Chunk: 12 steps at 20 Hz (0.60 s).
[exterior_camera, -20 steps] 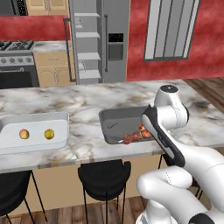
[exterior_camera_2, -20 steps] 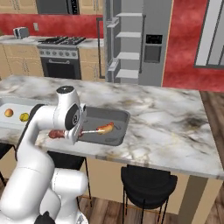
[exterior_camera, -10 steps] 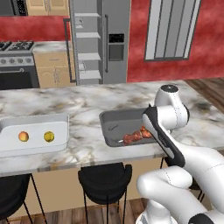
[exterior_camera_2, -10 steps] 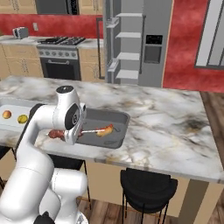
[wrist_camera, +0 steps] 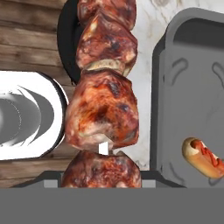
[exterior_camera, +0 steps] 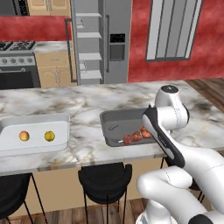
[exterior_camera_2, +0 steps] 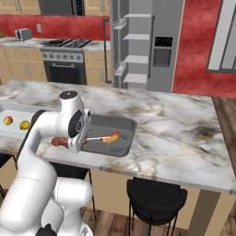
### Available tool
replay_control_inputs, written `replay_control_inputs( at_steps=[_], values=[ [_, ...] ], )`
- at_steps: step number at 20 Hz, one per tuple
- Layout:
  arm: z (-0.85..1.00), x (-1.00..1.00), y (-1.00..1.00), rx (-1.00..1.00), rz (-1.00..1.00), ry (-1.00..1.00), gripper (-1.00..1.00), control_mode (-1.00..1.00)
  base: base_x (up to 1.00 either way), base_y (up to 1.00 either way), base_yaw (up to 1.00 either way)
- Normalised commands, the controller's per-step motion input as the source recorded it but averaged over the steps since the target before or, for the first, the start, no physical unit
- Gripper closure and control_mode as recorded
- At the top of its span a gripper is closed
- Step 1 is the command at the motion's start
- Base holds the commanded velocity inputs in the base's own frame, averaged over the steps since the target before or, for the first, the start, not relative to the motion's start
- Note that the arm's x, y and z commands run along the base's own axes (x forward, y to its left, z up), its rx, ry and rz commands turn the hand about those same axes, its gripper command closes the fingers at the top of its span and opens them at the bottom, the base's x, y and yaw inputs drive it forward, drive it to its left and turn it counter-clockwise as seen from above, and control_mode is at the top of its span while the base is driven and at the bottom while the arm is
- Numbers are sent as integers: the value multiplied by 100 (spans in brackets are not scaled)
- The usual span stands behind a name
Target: Place the cold items (lemon and mango) from the fridge in one tupperware on the dining counter. Place the warm items (kebab skewer and hot dog) in the stove area in another tupperware.
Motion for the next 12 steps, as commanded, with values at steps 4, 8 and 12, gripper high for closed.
replay_control_inputs(
  at_steps=[4, 8, 12],
  values=[
    [0, 36, 0, 0, 0, 2, 100, -100, 0, 0, 0],
    [12, 60, 0, 8, -13, 5, 100, -100, 0, 0, 0],
    [36, 52, 0, 35, -17, 0, 100, -100, 0, 0, 0]
  ],
)
